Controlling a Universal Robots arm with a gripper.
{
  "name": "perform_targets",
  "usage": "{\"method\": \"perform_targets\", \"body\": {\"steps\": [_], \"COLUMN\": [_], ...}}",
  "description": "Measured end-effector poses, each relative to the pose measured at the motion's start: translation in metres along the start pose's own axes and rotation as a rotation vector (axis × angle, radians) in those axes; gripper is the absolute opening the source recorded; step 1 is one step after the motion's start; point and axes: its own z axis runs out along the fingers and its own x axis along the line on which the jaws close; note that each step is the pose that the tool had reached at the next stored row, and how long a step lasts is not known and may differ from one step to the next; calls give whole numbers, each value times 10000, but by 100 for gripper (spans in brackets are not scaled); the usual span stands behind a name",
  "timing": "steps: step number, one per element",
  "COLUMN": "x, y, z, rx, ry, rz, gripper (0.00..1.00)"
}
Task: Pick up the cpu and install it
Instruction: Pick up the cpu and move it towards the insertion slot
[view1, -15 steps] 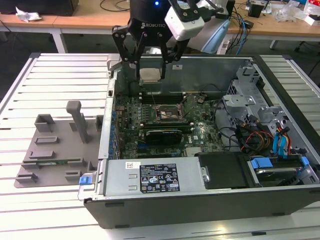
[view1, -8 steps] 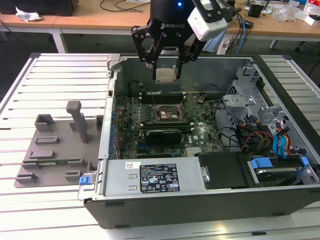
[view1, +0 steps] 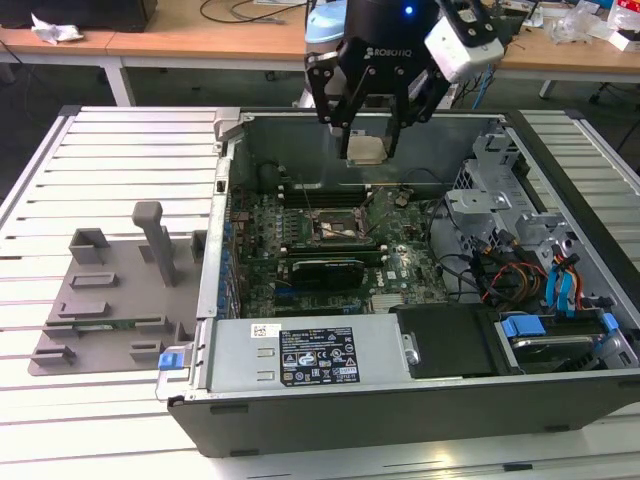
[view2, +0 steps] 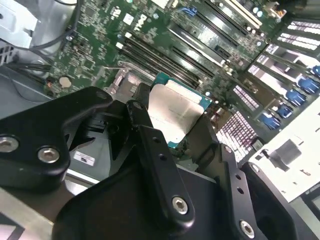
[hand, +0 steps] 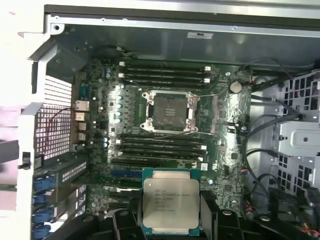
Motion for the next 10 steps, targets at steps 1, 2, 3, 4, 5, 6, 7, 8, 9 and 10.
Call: {"method": "perform_targets", "body": {"steps": [1,2,3,4,5,6,7,8,9,10], "x": [-44,-89,-136,-190,-237,-270,-300,-361,-417,-442], "y": [-2,-5,-8,-10,-12,-14,-16,-20,-23,-24], "z": [-1,-2,-2,-3,-4,-4,-5,-5,-7,-5], "rx": [0,0,0,0,0,-1,-1,-1,0,1], "ry": [1,1,2,3,4,4,5,6,7,9], "rz": [0,-1,0,0,1,0,0,0,0,-1], "gripper": [55,55,55,55,55,55,55,55,55,55]}}
